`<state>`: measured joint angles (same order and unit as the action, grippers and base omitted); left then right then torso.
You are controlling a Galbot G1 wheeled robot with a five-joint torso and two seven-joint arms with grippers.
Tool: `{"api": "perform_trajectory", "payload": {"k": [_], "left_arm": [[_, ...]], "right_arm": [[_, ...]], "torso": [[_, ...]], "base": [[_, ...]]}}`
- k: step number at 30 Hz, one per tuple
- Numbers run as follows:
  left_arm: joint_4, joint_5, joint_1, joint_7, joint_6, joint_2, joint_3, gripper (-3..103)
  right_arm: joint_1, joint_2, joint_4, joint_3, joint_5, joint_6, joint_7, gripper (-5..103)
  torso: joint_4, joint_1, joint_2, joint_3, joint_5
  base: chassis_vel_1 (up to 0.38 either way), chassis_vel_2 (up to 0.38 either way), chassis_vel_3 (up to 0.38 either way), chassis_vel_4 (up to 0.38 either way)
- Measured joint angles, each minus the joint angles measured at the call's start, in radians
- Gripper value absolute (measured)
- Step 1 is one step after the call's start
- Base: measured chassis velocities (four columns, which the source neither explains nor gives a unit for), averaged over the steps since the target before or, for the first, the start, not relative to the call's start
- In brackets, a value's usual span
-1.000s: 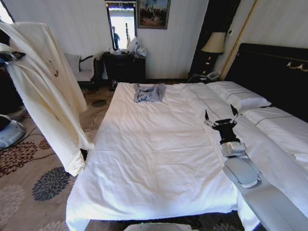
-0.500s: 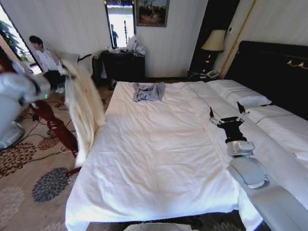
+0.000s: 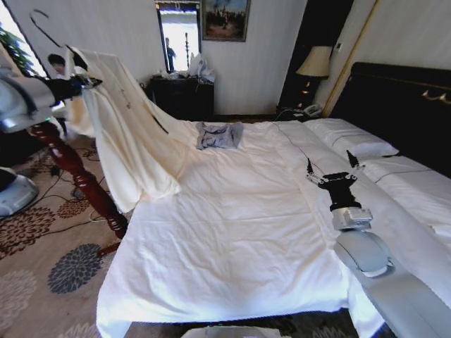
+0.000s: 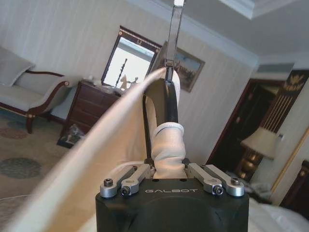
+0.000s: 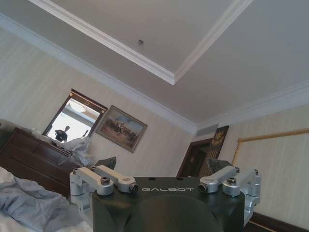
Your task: Pick up the clothes from the bed and hang them on the clothes hanger.
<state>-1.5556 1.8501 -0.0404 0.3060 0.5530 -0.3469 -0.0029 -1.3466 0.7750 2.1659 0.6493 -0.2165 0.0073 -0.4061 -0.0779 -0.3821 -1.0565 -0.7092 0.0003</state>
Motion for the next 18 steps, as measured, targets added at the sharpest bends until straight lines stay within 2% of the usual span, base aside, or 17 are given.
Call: {"api": "perform_trajectory", "payload": {"k": [2,4,6,9,18], "left_arm": [[-0.049,0.007,0.052,0.003,-0.001,0.048,-0.031,18],[-0.069,0.011,0.073,0.006,-0.004,0.063,-0.047,18],[-0.099,0.028,0.091,0.011,-0.010,0.085,-0.065,18],[-0.156,0.066,0.105,0.011,-0.029,0.130,-0.082,18],[-0.161,0.100,0.061,0.039,-0.036,0.125,-0.080,18]], "right_arm": [[0.000,-0.001,0.004,0.000,0.000,0.000,0.000,100],[0.000,-0.002,0.005,-0.001,0.000,0.000,0.000,100],[-0.001,-0.003,0.008,-0.001,0.000,0.000,0.000,100],[-0.004,-0.003,0.013,0.000,-0.001,0.000,0.000,100],[-0.009,-0.009,0.022,0.007,-0.002,0.001,0.001,100]], "torso": [[0.0014,0.001,0.000,0.000,-0.0010],[0.0016,0.001,0.000,0.000,-0.0012],[0.0014,0.001,0.000,0.000,-0.0012],[-0.0003,0.000,0.000,0.000,0.0004],[0.0006,0.000,0.000,0.000,-0.0006]], "base": [[0.000,0.000,0.000,0.000],[0.000,0.000,0.000,0.000],[0.000,0.000,0.000,0.000],[0.000,0.000,0.000,0.000],[0.000,0.000,0.000,0.000]]}}
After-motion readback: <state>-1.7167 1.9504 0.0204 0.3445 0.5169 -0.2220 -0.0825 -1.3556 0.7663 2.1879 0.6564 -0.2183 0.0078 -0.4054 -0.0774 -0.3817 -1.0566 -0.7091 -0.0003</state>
